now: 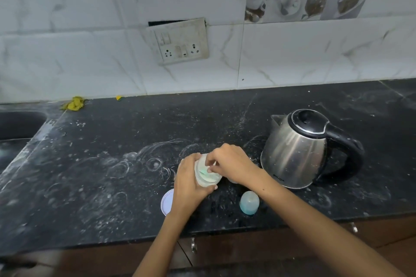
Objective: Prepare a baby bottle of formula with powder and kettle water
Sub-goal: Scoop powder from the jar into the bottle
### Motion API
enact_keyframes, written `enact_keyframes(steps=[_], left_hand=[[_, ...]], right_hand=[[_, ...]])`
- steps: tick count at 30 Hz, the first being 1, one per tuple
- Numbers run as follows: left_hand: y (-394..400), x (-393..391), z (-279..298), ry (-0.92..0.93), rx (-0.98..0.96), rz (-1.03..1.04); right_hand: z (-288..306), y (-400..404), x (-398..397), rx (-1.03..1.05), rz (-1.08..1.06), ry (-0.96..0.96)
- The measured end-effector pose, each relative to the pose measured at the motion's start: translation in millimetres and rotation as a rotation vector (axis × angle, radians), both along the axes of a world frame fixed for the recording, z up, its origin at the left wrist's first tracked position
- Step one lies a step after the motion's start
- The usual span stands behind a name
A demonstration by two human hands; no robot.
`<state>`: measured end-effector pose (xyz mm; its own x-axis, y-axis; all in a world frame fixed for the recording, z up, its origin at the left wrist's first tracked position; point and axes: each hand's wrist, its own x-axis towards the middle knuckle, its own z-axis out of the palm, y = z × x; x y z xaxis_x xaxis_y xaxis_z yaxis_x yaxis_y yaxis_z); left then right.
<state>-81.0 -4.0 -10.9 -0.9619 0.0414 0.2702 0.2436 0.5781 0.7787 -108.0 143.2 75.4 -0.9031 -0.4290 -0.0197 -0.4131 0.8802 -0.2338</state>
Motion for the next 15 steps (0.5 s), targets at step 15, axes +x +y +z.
enact_keyframes(steps=[15], left_hand=[[4.1, 2.8, -6.4, 0.048, 0.026, -0.078]], right_hand=[[5.2, -18.3, 20.8, 0.407, 0.003, 0.005]])
